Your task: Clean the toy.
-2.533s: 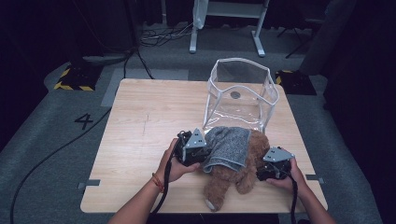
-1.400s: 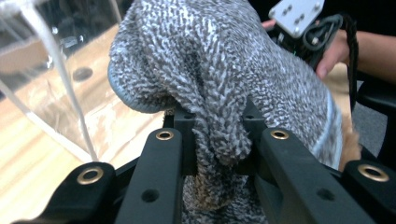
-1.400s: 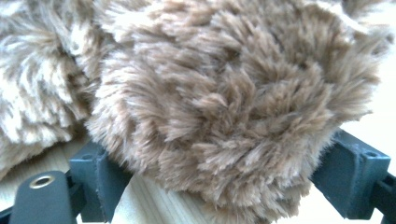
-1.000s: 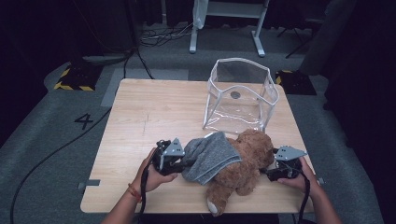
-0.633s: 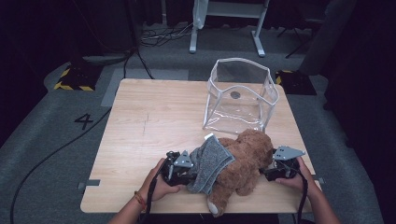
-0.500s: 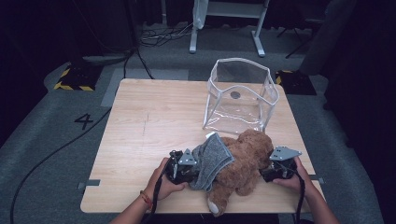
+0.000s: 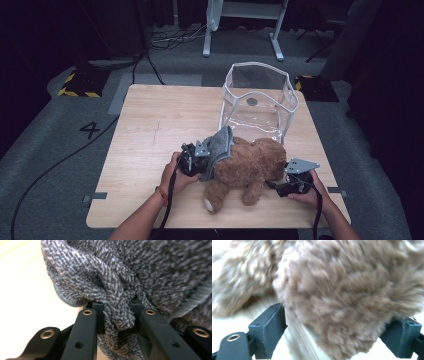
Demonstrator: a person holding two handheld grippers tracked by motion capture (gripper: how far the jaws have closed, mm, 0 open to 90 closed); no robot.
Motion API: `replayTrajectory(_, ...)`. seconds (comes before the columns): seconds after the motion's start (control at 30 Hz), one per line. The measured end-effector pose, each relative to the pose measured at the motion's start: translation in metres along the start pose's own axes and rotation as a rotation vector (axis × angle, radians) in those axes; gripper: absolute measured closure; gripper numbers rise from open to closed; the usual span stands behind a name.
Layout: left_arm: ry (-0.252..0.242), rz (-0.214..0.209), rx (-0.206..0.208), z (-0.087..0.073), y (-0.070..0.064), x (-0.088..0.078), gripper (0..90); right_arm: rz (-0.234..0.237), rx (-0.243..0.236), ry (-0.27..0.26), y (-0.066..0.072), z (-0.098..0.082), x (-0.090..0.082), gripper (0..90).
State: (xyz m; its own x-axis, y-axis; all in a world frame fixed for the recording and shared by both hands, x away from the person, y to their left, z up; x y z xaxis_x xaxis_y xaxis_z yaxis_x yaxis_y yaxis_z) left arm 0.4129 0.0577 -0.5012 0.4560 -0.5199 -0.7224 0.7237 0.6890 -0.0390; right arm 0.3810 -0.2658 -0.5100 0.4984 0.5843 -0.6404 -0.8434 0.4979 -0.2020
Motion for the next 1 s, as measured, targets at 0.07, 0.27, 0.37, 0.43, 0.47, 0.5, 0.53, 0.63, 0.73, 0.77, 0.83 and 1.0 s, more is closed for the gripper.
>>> replayTrajectory(0.07, -0.002, 0.003, -0.026, 0.004, 0.011, 0.0, 75.7, 0.011, -0.011, -0.006, 0.003, 0.001, 0.0, 15.7)
replayTrajectory(0.27, -0.078, -0.029, -0.067, 0.006, 0.029, -0.024, 76.2, 0.038, -0.018, -0.047, 0.003, 0.005, -0.006, 24.2)
replayTrajectory(0.37, -0.134, -0.075, -0.05, 0.011, 0.023, -0.047, 76.3, 0.044, -0.012, -0.052, 0.003, 0.004, -0.007, 24.5)
replayTrajectory(0.43, -0.187, -0.137, -0.002, 0.023, 0.008, -0.07, 76.3, 0.043, -0.014, -0.05, 0.003, 0.004, -0.007, 24.5)
replayTrajectory(0.47, -0.206, -0.148, 0.017, 0.029, 0.002, -0.076, 76.3, 0.039, -0.015, -0.045, 0.003, 0.004, -0.007, 24.2)
replayTrajectory(0.5, -0.206, -0.148, 0.017, 0.029, 0.002, -0.076, 76.2, 0.036, -0.02, -0.042, 0.003, 0.005, -0.007, 24.1)
replayTrajectory(0.53, -0.223, -0.155, 0.036, 0.036, -0.005, -0.083, 76.2, 0.034, -0.02, -0.042, 0.003, 0.005, -0.006, 24.1)
replayTrajectory(0.63, -0.28, -0.191, 0.112, 0.058, -0.029, -0.101, 76.2, 0.033, -0.018, -0.046, 0.003, 0.005, -0.006, 24.1)
replayTrajectory(0.73, -0.326, -0.248, 0.187, 0.077, -0.058, -0.116, 76.3, 0.033, -0.015, -0.051, 0.002, 0.005, -0.007, 24.1)
replayTrajectory(0.77, -0.33, -0.265, 0.224, 0.082, -0.069, -0.12, 76.3, 0.033, -0.015, -0.051, 0.002, 0.005, -0.007, 24.1)
replayTrajectory(0.83, -0.324, -0.306, 0.283, 0.089, -0.091, -0.124, 76.3, 0.035, -0.016, -0.05, 0.002, 0.005, -0.007, 24.2)
replayTrajectory(1.0, -0.27, -0.371, 0.351, 0.086, -0.126, -0.112, 76.3, 0.031, -0.022, -0.047, 0.002, 0.004, -0.008, 24.2)
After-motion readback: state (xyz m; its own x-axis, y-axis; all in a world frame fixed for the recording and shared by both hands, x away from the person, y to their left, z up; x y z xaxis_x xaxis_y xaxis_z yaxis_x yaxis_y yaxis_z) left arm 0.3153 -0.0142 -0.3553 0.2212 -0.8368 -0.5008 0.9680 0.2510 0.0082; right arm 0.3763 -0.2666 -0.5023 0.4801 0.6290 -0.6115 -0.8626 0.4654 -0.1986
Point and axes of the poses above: each handheld gripper's, and its own axes: x roughly forward along the jaws, z roughly out of its top, y roughly to its left, the point moved 4 cm from there along x, roughly forward along the jaws, and after that the axes turned 6 degrees about -x, right-handed, at the moved point
